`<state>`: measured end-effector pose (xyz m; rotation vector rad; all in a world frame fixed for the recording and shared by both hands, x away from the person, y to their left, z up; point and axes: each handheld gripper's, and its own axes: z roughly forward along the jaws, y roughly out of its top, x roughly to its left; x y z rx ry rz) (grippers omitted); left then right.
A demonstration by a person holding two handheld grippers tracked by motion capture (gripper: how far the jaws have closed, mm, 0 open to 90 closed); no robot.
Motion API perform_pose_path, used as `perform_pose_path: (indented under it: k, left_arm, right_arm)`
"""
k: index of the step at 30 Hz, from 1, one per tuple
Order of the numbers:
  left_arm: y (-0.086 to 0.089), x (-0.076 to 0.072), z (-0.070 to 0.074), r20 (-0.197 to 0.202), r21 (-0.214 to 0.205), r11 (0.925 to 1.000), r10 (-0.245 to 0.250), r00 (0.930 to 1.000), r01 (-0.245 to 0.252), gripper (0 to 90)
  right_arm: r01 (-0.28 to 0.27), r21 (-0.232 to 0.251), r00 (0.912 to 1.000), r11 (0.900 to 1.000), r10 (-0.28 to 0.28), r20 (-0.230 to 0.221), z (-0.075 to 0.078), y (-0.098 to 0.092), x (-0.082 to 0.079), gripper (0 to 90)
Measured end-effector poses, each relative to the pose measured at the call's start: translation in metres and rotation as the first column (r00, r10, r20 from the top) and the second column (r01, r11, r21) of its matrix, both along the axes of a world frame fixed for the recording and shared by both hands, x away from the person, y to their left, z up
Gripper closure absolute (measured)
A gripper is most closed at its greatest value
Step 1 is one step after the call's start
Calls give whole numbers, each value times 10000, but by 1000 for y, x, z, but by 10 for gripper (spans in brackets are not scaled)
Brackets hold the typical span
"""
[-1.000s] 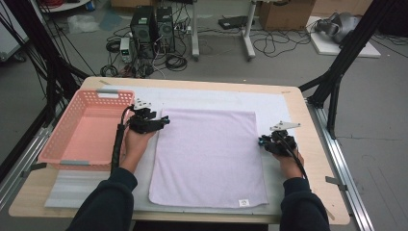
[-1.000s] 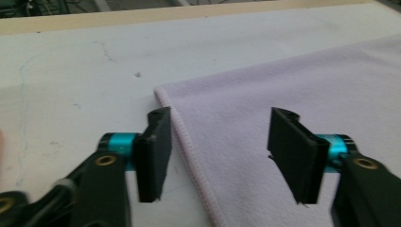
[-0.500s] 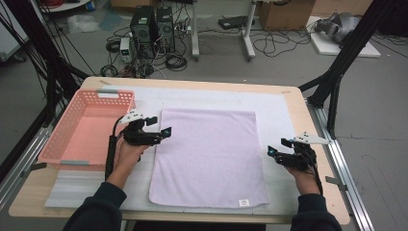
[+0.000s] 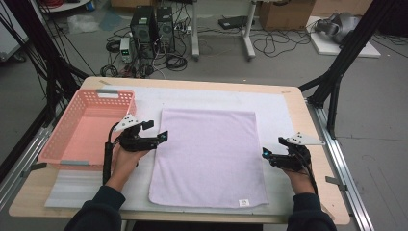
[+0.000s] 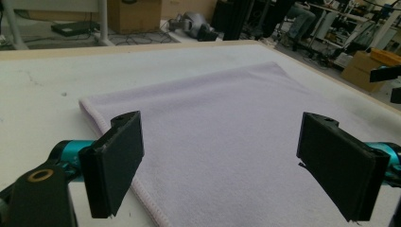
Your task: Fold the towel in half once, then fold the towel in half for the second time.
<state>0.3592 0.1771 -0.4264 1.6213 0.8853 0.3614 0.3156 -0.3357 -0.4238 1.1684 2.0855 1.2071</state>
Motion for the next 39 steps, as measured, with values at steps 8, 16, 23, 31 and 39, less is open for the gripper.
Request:
perform_pose_path:
  k: [8,16,23,31,39]
  left_arm:
    - [-5,1,-2,-61,417,9991,44,10000,-41,162]
    - [-3,4,-5,-270,682,9966,479,9985,-460,162]
    - [-5,9,-3,-582,931,9940,624,9964,-568,199]
    - [-12,31,1,-992,1194,9878,1123,9887,-1002,205]
    - [-18,67,9,-1520,1626,9782,1545,9762,-1295,223]
  right_arm:
    - [-4,-64,9999,10000,3,-151,-3,0,1,179]
    - [227,98,9994,9997,-225,-251,-4,-1,1,179]
    - [189,118,9993,9998,-185,-332,-5,0,1,179]
    - [70,118,9994,9999,-66,-334,-5,-2,2,181]
    - [72,185,9992,9998,-65,-394,-5,-3,2,182]
